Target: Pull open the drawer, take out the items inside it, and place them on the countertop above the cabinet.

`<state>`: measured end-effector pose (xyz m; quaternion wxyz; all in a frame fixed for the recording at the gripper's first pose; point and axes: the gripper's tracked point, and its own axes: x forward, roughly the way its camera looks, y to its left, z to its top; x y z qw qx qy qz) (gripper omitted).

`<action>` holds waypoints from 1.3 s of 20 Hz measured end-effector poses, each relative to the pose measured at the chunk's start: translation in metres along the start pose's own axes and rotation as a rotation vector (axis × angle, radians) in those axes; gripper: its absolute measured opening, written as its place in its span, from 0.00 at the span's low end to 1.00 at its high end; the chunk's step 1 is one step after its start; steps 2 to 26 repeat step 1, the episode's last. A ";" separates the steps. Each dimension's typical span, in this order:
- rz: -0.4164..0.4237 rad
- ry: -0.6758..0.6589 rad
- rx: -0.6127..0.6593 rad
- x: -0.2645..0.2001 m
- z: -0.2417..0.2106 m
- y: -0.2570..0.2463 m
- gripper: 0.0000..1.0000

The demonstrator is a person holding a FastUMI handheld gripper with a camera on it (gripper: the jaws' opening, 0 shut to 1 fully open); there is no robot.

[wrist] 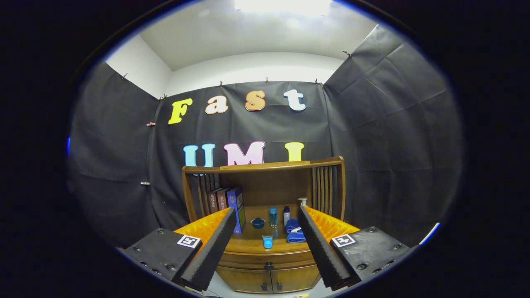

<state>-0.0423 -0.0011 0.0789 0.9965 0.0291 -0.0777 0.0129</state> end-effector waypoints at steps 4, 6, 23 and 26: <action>0.000 0.001 0.000 0.000 0.000 0.000 0.99; 0.000 0.001 0.000 0.000 0.000 0.000 0.99; 0.000 0.001 0.000 0.000 0.000 0.000 0.99; 0.000 0.001 0.000 0.000 0.000 0.000 0.99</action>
